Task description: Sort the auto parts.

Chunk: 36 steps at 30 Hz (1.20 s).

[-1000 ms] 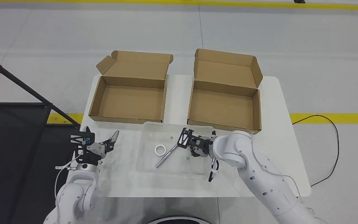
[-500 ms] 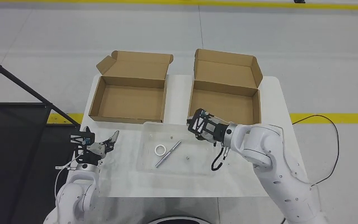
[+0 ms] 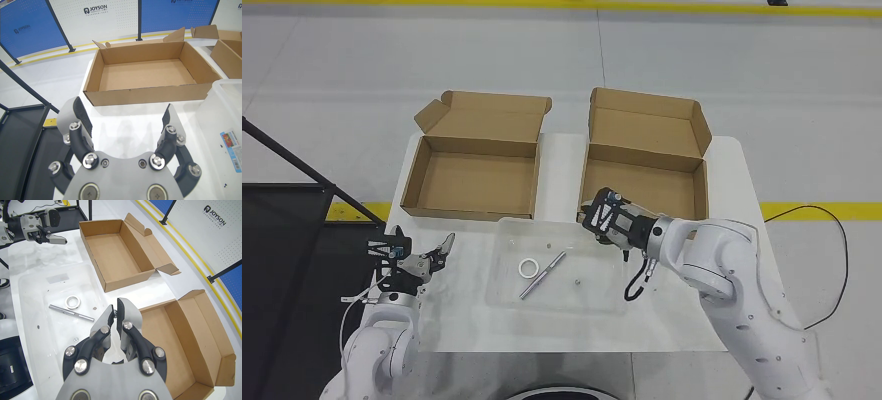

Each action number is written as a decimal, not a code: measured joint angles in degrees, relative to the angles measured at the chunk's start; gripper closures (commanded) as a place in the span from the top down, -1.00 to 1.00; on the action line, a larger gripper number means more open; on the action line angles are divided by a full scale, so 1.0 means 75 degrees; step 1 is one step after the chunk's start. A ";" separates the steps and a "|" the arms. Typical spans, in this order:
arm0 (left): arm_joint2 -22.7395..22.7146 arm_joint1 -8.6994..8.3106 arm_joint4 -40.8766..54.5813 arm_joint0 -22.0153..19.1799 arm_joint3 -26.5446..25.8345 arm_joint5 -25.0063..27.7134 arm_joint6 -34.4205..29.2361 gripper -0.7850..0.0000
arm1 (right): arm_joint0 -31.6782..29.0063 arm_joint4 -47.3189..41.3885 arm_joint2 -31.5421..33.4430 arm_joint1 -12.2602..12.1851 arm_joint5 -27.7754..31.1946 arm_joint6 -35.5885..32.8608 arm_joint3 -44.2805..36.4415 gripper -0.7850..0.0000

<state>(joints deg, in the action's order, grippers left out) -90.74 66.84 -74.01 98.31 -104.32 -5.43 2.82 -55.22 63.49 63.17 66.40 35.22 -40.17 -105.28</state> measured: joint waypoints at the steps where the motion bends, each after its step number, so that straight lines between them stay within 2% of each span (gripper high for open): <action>1: 0.0000 0.0000 0.0000 0.0000 0.0000 0.0000 0.0000 1.00 | -0.0014 0.0017 0.0007 0.0001 -0.0038 0.0034 0.0017 -1.00; 3: 0.0000 0.0000 0.0000 0.0000 0.0000 0.0000 0.0000 1.00 | 0.0023 0.0104 0.0002 0.0014 -0.0230 0.0169 0.0116 -1.00; 6: 0.0000 0.0000 0.0000 0.0000 0.0000 0.0000 0.0000 1.00 | 0.0410 0.0381 -0.0021 0.0082 -0.1011 0.0158 0.0644 -1.00; 11: 0.0000 0.0000 0.0000 0.0000 0.0000 0.0000 0.0000 1.00 | 0.1611 0.0635 -0.0612 0.0349 -0.2148 0.0018 0.2327 -1.00; 20: 0.0000 0.0000 0.0000 0.0000 0.0000 0.0000 0.0000 1.00 | 0.3271 0.0760 -0.1972 0.0997 -0.3165 0.0238 0.5816 -1.00; 28: 0.0000 0.0000 0.0000 0.0000 0.0000 0.0000 0.0000 1.00 | 0.4028 0.0430 -0.2524 0.1488 -0.3219 0.0552 0.7906 -1.00; 29: 0.0000 0.0000 0.0000 0.0000 0.0000 0.0000 0.0000 1.00 | 0.4078 0.0399 -0.2557 0.1529 -0.3200 0.0591 0.8042 -0.96; 31: 0.0000 0.0000 0.0000 0.0000 0.0000 0.0000 0.0000 1.00 | 0.4174 0.0326 -0.2613 0.1616 -0.3161 0.0674 0.8301 -0.73; 32: 0.0000 0.0000 0.0000 0.0000 0.0000 0.0000 0.0000 1.00 | 0.4210 0.0301 -0.2633 0.1648 -0.3135 0.0697 0.8393 -0.54; 33: 0.0000 0.0000 0.0000 0.0000 0.0000 0.0000 0.0000 1.00 | 0.4244 0.0283 -0.2652 0.1679 -0.3108 0.0711 0.8479 -0.45; 36: 0.0000 0.0000 0.0000 0.0000 0.0000 0.0000 0.0000 1.00 | 0.4333 0.0247 -0.2701 0.1765 -0.3040 0.0749 0.8705 -0.33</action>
<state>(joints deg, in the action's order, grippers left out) -90.74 66.84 -74.01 98.31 -104.32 -5.43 2.82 -22.72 65.35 42.91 79.64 12.42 -34.56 -39.99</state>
